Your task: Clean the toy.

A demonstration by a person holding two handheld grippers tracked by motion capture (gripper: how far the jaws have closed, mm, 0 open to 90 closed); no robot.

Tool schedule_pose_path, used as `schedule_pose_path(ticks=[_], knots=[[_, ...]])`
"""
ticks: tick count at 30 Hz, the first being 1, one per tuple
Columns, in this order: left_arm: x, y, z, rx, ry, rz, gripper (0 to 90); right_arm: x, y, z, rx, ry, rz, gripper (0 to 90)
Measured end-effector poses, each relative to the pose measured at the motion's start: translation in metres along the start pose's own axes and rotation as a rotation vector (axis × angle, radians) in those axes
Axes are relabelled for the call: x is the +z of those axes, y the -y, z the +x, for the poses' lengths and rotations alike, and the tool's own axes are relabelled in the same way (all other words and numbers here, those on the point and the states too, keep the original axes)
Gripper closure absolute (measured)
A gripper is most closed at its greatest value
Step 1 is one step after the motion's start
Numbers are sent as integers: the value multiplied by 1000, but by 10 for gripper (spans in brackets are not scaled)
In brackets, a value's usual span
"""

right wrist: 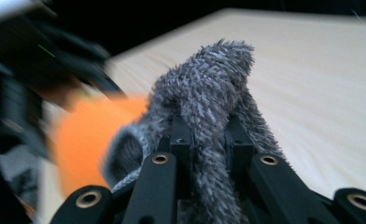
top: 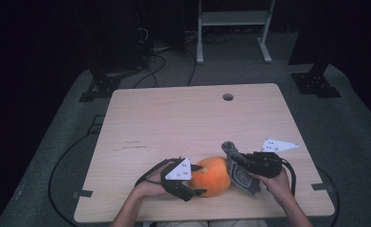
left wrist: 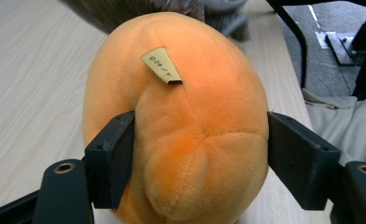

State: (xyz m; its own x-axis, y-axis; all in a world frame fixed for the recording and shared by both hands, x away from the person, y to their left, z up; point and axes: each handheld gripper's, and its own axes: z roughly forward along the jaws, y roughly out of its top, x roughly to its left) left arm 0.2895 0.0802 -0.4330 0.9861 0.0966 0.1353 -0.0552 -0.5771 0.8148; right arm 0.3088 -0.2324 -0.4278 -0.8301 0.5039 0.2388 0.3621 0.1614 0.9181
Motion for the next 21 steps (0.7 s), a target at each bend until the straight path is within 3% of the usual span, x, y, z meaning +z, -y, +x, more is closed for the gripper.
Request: schedule_pose_path(ticks=[2, 4, 6, 9, 11, 14, 19, 21], knots=[[2, -2, -2, 15, 11, 5, 268, 5, -5, 8, -15, -39, -13, 770], [3, -2, -4, 28, 11, 13, 267, 12, -3, 9, -32, -28, 32, 770], [2, -2, -3, 26, 10, 13, 266, 15, 4, 3, 13, -34, 37, 771], [0, 0, -2, 18, 12, 4, 267, 12, 13, -9, 42, 17, 73, 771], [-1, 2, -1, 13, 17, 1, 267, 8, 18, -15, 74, 25, 88, 771], [-7, 5, 0, 14, 17, 10, 267, 3, 18, -15, 50, 63, 124, 771], [-8, 7, 3, -3, 18, 10, 268, -2, 10, -8, 46, -8, 9, 770], [-10, 8, 4, -6, 19, 17, 269, 2, 10, -5, 26, -20, 40, 770]])
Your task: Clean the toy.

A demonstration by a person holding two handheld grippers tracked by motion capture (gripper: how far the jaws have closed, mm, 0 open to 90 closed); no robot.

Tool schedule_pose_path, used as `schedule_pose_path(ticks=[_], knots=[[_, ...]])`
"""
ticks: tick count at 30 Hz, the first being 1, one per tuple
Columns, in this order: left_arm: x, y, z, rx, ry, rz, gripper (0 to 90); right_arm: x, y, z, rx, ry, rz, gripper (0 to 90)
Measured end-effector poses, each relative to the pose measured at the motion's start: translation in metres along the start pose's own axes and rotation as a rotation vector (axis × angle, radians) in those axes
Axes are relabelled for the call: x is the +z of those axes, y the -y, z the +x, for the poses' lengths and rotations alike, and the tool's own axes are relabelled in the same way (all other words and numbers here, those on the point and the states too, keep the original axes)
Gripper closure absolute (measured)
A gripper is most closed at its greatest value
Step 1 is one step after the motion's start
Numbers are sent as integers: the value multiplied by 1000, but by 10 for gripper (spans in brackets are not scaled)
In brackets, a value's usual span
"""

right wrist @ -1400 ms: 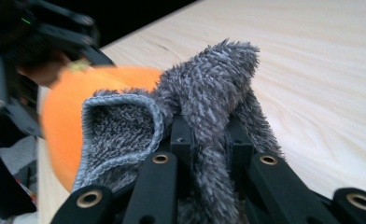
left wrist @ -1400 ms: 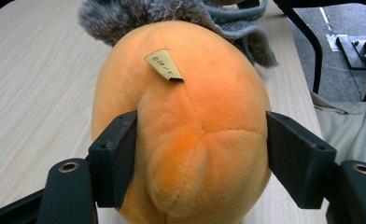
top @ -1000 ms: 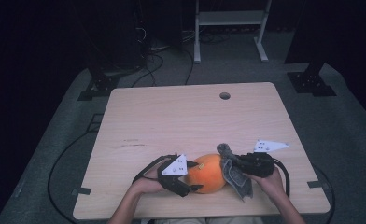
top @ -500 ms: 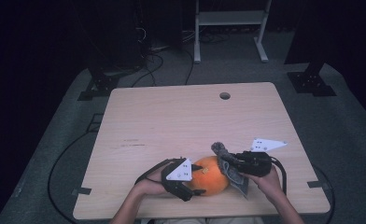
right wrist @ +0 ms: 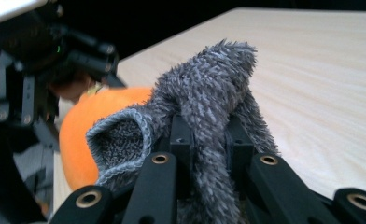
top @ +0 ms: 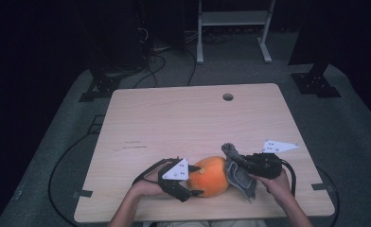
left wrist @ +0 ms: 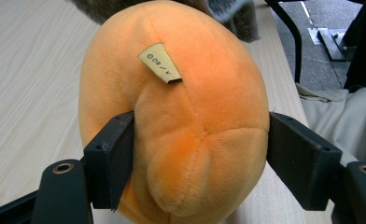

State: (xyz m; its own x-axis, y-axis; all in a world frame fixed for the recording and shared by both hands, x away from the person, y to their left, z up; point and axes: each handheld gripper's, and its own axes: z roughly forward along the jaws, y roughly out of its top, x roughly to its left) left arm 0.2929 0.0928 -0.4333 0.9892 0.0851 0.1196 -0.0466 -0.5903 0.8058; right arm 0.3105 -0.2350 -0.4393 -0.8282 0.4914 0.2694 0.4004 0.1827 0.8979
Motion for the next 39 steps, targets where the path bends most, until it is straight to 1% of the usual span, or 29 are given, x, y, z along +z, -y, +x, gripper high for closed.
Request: schedule_pose_path(ticks=[1, 2, 4, 6, 7, 8, 9, 10, 13, 15, 17, 18, 19, 21, 22, 23, 25, 27, 28, 29, 31, 32, 33, 34, 36, 37, 39], knots=[[-1, 1, 1, -2, -3, 2, 269, 3, 3, 0, -6, 7, 26, 770], [-2, 2, 2, -8, -7, 5, 269, 7, 6, -2, 8, 12, 42, 770], [-2, 4, 3, -16, -9, 4, 269, 10, 12, -6, 48, 19, 57, 770], [-4, 5, 4, -24, -14, 1, 269, 9, 13, -8, 38, 61, 97, 770], [-5, 6, 4, -28, -17, 0, 268, 8, 14, -9, 34, 70, 111, 770], [-5, 7, 5, -32, -17, -1, 268, 7, 14, -10, 35, 75, 114, 770], [-6, 7, 6, -36, -21, 0, 268, 5, 13, -10, 32, 82, 110, 770], [-6, 8, 6, -41, -21, -3, 268, 3, 11, -9, 33, 77, 87, 770], [-5, 8, 8, -52, -23, -14, 267, -4, -1, 0, 4, 54, 1, 770], [-3, 7, 9, -55, -25, -19, 267, -5, -9, 10, -24, 11, -52, 770], [-1, 6, 9, -61, -30, -22, 266, -1, -15, 21, -63, -34, -70, 770], [0, 6, 9, -58, -32, -22, 266, 2, -16, 25, -82, -49, -60, 770], [0, 5, 8, -56, -35, -19, 266, 5, -17, 28, -100, -47, -40, 769], [0, 5, 7, -55, -42, -15, 265, 12, -14, 29, -127, -23, 12, 768], [0, 5, 7, -54, -45, -17, 265, 13, -11, 27, -125, -13, 16, 768], [1, 4, 7, -56, -44, -18, 265, 12, -10, 23, -114, -7, 16, 769], [1, 5, 8, -58, -43, -23, 265, 9, -6, 16, -107, 48, 50, 768], [1, 5, 8, -63, -42, -28, 264, 5, -1, 8, -76, 78, 76, 768], [1, 5, 8, -64, -42, -29, 263, 3, 0, 7, -75, 86, 81, 768], [2, 5, 8, -64, -43, -30, 261, 2, -1, 7, -75, 83, 67, 768], [4, 4, 8, -69, -43, -39, 261, 1, -9, 14, -87, 48, 12, 768], [5, 3, 7, -62, -44, -36, 261, 2, -14, 19, -102, 26, -12, 768], [6, 2, 7, -52, -44, -29, 261, 4, -18, 25, -122, 9, -23, 767], [7, 1, 6, -48, -46, -28, 261, 7, -21, 30, -143, -2, -21, 767], [7, 1, 5, -44, -49, -22, 261, 15, -21, 36, -179, 9, 19, 767], [6, 1, 5, -48, -49, -28, 260, 17, -18, 35, -182, 12, 26, 768], [7, 2, 5, -59, -49, -40, 260, 15, -13, 28, -146, 12, 19, 768]])
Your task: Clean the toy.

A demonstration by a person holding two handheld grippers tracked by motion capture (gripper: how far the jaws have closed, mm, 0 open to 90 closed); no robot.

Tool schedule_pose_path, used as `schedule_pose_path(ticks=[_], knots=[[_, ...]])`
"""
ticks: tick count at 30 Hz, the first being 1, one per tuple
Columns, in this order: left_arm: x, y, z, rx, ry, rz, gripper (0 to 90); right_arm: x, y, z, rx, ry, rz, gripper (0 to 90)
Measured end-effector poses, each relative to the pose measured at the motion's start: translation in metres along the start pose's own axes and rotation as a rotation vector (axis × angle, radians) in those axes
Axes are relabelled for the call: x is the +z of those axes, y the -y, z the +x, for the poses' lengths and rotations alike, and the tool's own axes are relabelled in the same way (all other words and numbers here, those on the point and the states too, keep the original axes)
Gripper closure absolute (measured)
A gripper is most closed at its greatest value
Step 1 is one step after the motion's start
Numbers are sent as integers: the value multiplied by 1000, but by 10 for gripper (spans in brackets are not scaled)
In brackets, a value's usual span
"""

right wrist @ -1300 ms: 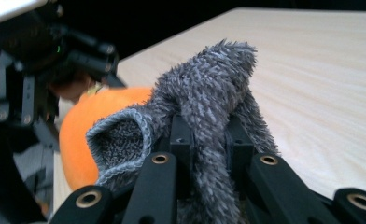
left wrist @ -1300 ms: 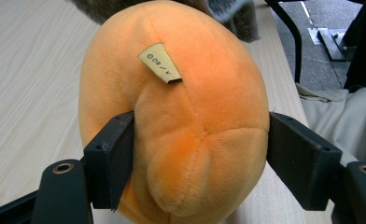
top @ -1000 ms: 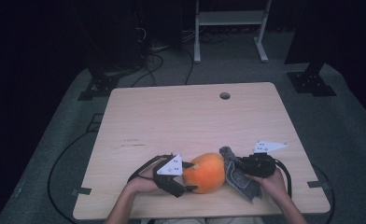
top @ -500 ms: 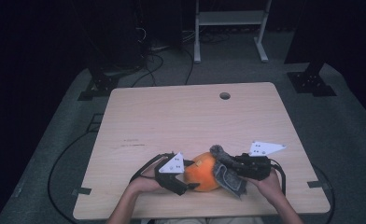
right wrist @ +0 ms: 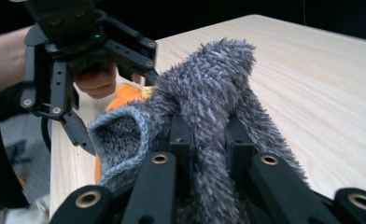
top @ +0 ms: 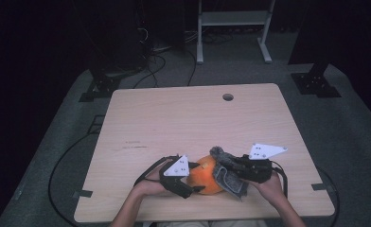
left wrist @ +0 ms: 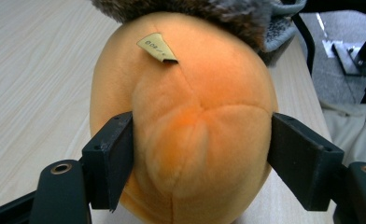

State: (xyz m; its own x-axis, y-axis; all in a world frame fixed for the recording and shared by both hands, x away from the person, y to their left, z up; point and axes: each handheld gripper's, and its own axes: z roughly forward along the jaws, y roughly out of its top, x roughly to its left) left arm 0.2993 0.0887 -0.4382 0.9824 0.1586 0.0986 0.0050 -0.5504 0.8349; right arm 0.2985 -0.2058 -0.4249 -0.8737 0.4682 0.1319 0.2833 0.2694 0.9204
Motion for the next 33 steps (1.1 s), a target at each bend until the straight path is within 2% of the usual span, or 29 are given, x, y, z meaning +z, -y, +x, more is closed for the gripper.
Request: schedule_pose_path(ticks=[6, 8, 11, 14, 16, 18, 19, 20, 21, 23, 27, 33], knots=[[2, -2, -1, 5, -6, 1, 257, -12, 10, -15, 35, 81, 62, 768], [4, -4, -3, 13, -5, 3, 256, -15, 5, -12, 33, 67, 18, 768], [8, -9, -8, 43, -2, 8, 256, -12, -10, 0, 7, 6, -40, 768], [11, -14, -16, 95, -5, 35, 244, -2, -18, 12, -42, -22, -16, 767], [10, -14, -16, 101, -7, 34, 236, 3, -16, 14, -59, -15, 18, 768], [7, -14, -13, 70, -2, 3, 211, 2, -11, 9, -29, -14, 13, 769], [6, -15, -11, 41, -7, -14, 192, 0, -8, 7, -16, -10, 13, 769], [6, -16, -9, 11, -26, -13, 165, -1, -6, 5, -6, -10, 7, 769], [8, -16, -7, -9, -48, 14, 120, -3, -5, 5, 2, -15, 5, 769], [12, -13, -5, -46, -26, 31, 89, -6, -3, 4, 3, -32, 8, 768], [12, -14, -10, 15, -34, 12, 215, -12, 3, -5, 25, -52, 12, 769], [12, -11, -11, 27, -21, 6, 240, -22, 22, -32, 108, 40, 73, 768]])
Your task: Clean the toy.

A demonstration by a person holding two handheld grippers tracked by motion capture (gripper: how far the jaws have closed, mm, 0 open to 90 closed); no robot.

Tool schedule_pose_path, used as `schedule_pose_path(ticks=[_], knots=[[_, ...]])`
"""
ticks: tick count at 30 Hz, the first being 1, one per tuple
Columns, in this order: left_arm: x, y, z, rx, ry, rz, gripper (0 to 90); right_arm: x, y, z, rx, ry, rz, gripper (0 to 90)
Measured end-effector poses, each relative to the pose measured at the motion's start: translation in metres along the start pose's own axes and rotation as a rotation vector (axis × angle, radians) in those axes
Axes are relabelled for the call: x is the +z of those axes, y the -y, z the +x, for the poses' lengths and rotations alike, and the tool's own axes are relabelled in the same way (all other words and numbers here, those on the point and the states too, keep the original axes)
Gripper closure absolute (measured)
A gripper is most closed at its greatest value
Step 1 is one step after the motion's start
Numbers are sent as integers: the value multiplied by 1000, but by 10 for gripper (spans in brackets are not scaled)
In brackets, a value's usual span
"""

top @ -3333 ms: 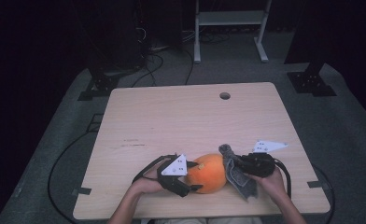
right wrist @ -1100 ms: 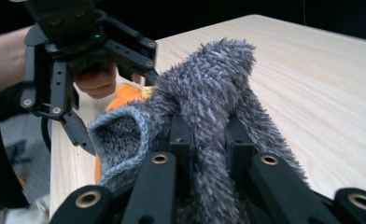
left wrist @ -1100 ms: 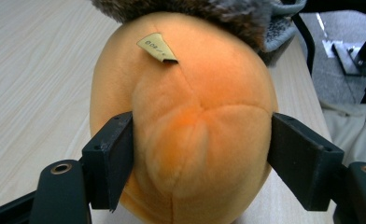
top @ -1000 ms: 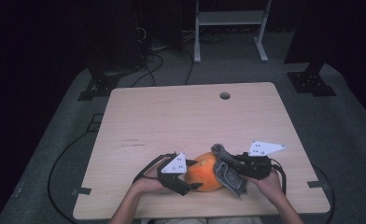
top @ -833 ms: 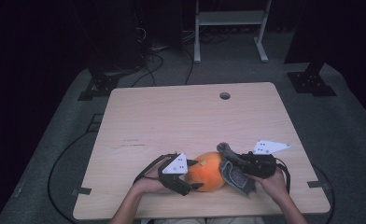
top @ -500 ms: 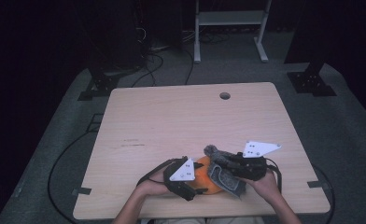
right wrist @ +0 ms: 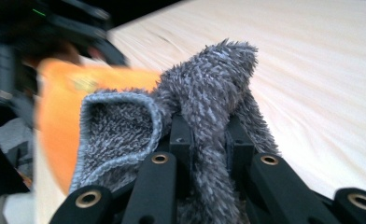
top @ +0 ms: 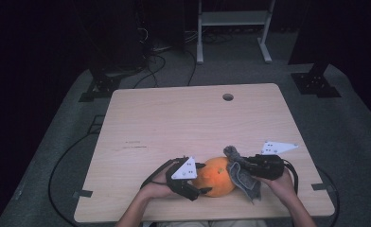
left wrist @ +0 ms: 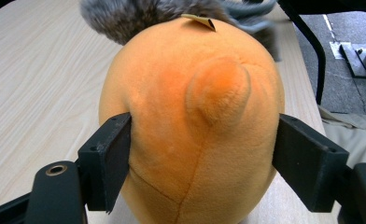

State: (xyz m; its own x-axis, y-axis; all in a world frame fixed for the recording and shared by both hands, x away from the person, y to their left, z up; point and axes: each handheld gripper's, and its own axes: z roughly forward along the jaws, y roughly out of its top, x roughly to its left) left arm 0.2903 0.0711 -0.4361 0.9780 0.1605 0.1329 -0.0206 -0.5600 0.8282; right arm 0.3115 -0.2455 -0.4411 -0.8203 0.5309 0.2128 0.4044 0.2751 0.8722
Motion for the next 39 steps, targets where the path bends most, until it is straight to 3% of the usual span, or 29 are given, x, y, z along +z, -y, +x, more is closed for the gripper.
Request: schedule_pose_path(ticks=[3, 5, 8, 10, 12, 17, 19, 21, 23, 25, 28, 31, 33, 36, 38, 39], knots=[[0, 0, -2, 23, 9, 1, 238, -4, 0, -2, 15, -1, -4, 768], [2, 0, -5, 46, 18, 3, 239, -6, -9, 5, -2, -48, -31, 768], [3, -2, -7, 76, 34, 16, 239, -1, -23, 22, -67, -109, -53, 768], [3, -1, -8, 80, 40, 26, 239, 6, -26, 29, -103, -107, -28, 768], [1, 1, -7, 76, 42, 23, 243, 9, -24, 24, -83, -118, -25, 769], [0, 2, -5, 77, 45, 18, 244, 5, -5, 0, 20, -80, -10, 769], [1, 2, -3, 55, 21, 14, 194, 3, -1, -5, 30, -51, 15, 768], [4, 4, 1, -10, 1, 17, 120, -2, -1, -7, 32, -34, 16, 768], [8, 7, 3, -56, 20, 22, 84, -7, -5, -4, 15, -41, -8, 768], [8, 7, 2, -50, 29, 14, 102, -12, -14, 6, -16, -62, -47, 769], [8, 5, 1, -32, 18, 12, 157, -12, -30, 27, -77, -134, -93, 769], [6, 5, 2, -34, 10, 14, 201, -5, -40, 50, -140, -197, -81, 769], [5, 7, 3, -54, 12, -1, 221, 0, -42, 57, -177, -198, -51, 768], [5, 8, 6, -82, 13, -26, 248, 8, -34, 48, -175, -147, -2, 769], [5, 8, 7, -93, 13, -33, 251, 6, -23, 32, -80, -171, -45, 769], [5, 8, 7, -99, 15, -35, 251, 5, -20, 25, -57, -153, -52, 769]])
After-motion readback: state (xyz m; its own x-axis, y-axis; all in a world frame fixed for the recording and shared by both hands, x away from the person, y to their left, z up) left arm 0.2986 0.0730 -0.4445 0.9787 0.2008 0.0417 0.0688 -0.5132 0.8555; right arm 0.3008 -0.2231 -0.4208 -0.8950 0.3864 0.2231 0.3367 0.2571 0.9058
